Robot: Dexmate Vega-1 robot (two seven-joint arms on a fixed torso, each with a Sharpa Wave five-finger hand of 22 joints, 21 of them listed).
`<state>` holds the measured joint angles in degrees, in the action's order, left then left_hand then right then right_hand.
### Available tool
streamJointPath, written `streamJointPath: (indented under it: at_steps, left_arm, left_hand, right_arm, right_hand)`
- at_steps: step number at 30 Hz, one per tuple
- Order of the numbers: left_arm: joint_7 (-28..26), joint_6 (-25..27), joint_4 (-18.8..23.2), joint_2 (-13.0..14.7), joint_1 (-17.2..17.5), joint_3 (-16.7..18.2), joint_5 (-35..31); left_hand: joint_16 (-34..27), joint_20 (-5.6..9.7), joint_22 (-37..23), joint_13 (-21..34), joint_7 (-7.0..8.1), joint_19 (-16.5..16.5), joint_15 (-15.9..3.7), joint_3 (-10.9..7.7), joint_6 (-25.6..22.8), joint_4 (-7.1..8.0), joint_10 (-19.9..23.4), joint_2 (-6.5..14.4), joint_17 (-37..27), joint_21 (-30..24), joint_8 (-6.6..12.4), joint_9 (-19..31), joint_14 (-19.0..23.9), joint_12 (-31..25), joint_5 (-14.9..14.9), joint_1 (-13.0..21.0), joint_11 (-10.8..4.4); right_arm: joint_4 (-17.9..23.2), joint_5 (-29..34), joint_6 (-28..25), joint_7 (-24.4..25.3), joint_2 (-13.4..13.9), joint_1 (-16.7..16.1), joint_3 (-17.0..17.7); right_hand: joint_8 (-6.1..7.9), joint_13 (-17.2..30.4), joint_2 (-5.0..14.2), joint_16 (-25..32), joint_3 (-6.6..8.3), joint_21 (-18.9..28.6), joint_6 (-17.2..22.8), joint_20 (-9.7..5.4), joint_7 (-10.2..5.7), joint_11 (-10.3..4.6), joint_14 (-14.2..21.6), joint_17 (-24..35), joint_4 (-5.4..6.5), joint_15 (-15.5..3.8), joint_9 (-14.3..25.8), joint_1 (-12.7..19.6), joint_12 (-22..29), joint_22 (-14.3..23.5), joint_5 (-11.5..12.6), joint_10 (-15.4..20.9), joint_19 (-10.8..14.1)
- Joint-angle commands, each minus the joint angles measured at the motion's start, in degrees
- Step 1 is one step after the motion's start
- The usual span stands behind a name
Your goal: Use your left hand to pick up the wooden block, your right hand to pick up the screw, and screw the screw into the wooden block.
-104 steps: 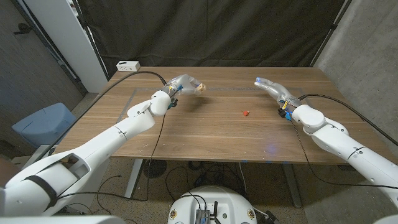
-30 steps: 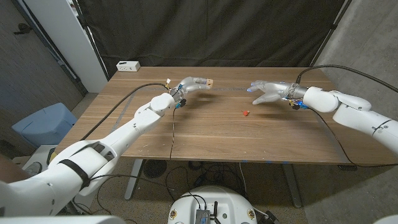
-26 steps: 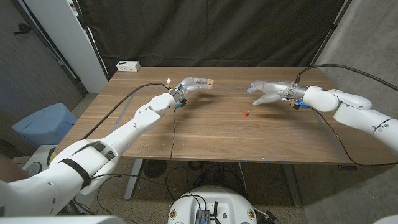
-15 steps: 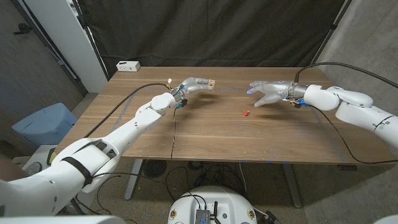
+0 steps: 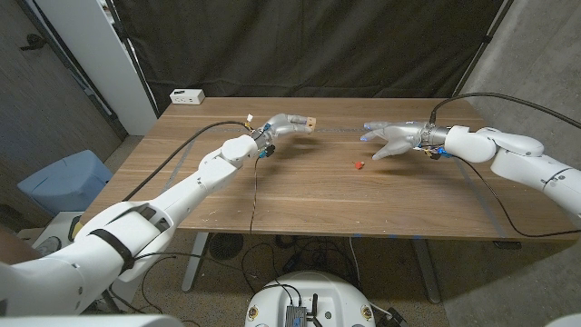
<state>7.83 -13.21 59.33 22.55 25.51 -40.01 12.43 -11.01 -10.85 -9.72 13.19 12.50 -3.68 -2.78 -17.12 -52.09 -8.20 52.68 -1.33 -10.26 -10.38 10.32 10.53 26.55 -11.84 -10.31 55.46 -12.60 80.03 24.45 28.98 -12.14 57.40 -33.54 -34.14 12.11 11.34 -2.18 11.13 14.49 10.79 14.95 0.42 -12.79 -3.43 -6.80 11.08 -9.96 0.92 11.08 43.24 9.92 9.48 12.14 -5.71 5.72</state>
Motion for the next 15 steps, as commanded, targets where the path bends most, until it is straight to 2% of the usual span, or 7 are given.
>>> streamJointPath:
  at_steps: [1,15]
  left_arm:
    - [-0.08,1.27,1.88,0.48,0.57,-0.32,-0.44]
    - [-0.04,2.07,3.33,1.05,1.30,-0.37,-0.49]
  left_hand:
    - [-0.18,-0.12,-0.23,0.16,0.04,0.27,-0.36,-0.12,-0.04,0.26,-0.13,0.61,-0.19,-0.17,0.53,0.28,-0.32,-0.12,0.12,-0.06,0.14]
    - [-0.25,-0.04,-0.22,0.16,0.01,0.44,-0.46,-0.07,-0.47,0.21,-0.01,0.70,-0.16,-0.24,0.71,0.28,-0.31,-0.23,0.14,-0.09,0.13]
  right_arm:
    - [-5.61,1.55,5.51,0.61,-2.09,3.18,-1.91]
    - [-9.02,4.09,8.56,0.29,-3.94,6.36,-4.32]
  right_hand:
    - [-0.28,0.11,-0.15,-0.12,0.64,0.01,-0.40,-0.12,0.10,0.01,-0.64,0.10,0.02,0.11,0.11,0.95,0.03,0.15,0.63,-0.86,0.22]
    - [-0.25,0.13,-0.41,-0.08,0.74,0.02,-0.40,-0.17,0.10,0.31,-0.86,0.19,0.06,0.24,0.17,1.55,0.24,0.16,1.01,-1.40,0.29]
